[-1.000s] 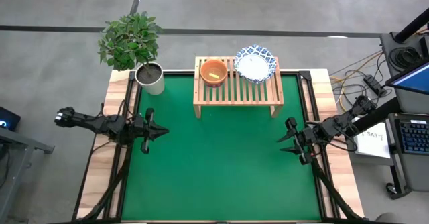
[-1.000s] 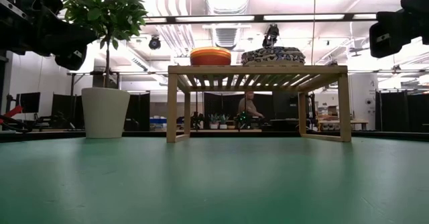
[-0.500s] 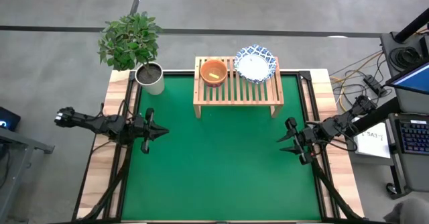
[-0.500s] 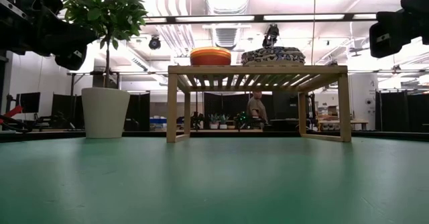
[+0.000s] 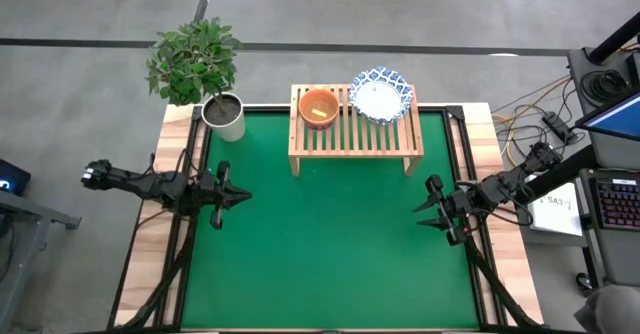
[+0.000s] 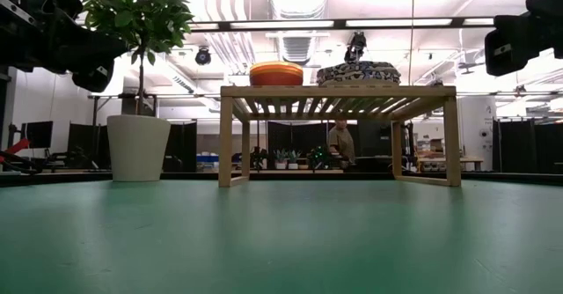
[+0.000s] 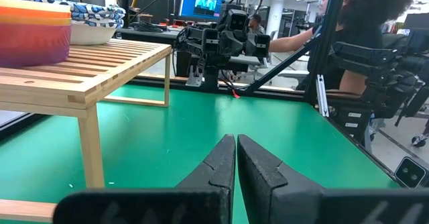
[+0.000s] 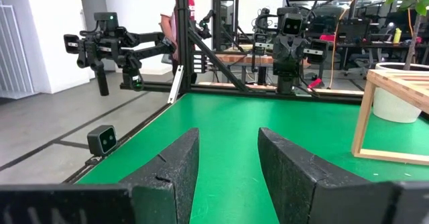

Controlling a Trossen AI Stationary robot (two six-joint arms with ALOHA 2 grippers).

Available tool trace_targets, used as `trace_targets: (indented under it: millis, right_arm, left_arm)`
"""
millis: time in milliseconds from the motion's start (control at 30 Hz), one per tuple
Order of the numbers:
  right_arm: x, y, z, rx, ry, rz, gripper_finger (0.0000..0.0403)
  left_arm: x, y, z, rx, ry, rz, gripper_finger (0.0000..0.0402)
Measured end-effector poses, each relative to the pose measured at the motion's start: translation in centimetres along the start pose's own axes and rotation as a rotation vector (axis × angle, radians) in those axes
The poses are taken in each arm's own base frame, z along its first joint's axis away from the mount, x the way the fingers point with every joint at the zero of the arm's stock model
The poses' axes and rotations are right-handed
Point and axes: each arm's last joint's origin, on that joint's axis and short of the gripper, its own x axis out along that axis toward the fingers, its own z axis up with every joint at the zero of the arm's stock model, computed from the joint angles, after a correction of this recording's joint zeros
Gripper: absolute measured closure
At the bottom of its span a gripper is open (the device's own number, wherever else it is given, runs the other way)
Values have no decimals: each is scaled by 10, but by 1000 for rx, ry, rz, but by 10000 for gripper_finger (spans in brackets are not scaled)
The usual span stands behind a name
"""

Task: Place and stack bowls onto a shelf
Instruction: Return to Home Position

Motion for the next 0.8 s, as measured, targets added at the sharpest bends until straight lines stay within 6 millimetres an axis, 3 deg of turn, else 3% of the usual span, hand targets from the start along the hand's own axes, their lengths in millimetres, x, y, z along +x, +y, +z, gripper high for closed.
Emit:
trace_targets:
  millis: [800]
  right_arm:
    - [0, 0, 0, 0, 0, 0, 259]
  left_arm:
    - [0, 0, 0, 0, 0, 0, 402]
